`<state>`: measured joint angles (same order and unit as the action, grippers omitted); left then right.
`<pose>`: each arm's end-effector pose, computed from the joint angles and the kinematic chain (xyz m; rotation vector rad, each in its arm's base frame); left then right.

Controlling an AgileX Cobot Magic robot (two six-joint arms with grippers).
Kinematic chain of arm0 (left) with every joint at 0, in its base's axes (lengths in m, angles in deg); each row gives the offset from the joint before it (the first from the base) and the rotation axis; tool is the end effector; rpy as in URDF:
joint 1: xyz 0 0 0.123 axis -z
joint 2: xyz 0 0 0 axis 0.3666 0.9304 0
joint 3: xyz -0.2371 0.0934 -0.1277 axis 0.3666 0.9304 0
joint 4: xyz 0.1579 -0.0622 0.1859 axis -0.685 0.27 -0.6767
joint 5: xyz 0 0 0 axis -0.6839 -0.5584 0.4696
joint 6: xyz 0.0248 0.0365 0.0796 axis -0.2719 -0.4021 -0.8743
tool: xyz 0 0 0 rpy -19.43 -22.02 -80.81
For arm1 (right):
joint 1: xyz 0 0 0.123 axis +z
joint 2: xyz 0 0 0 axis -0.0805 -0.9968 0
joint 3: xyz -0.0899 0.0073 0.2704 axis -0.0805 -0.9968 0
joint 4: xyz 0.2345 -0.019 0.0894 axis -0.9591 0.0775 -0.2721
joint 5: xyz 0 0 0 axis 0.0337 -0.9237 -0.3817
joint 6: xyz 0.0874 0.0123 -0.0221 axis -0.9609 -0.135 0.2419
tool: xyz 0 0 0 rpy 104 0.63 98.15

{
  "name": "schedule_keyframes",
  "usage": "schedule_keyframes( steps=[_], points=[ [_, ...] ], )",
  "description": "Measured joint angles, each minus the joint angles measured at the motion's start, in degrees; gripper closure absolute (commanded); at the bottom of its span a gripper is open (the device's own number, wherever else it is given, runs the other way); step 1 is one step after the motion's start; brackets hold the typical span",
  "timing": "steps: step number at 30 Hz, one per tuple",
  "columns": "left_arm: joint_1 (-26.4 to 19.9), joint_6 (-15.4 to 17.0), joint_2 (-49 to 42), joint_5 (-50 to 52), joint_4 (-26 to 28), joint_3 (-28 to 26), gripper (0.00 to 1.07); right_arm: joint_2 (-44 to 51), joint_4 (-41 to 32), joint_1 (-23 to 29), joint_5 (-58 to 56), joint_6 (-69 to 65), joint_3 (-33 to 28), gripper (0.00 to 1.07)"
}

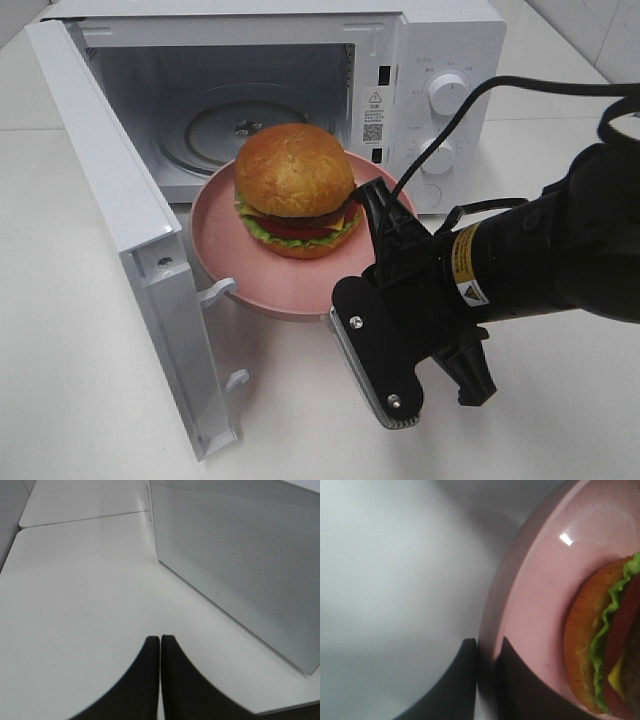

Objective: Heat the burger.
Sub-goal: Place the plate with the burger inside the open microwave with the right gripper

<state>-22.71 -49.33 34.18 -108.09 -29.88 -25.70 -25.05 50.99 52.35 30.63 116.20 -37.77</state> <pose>-0.0059 -0.0135 0.2803 0.2225 2.0009 -0.0400 0.1893 0.2063 0.1695 -2.1589 1.1223 -0.2535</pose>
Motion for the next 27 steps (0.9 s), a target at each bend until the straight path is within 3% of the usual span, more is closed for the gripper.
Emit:
schedule_keyframes(
  steps=[6, 13, 27],
  points=[
    [0.0, 0.0, 0.0, 0.0, 0.0, 0.0, 1.06, -2.18, 0.06, 0.0, 0.06, 0.0, 1.38, 1.07],
    [0.0, 0.0, 0.0, 0.0, 0.0, 0.0, 1.06, -5.39, 0.11, 0.0, 0.4, -0.06, 8.31, 1.07],
    [0.0, 0.0, 0.0, 0.0, 0.0, 0.0, 1.06, -9.85, 0.17, -0.06, 0.0, 0.0, 14.84, 1.07]
  ],
)
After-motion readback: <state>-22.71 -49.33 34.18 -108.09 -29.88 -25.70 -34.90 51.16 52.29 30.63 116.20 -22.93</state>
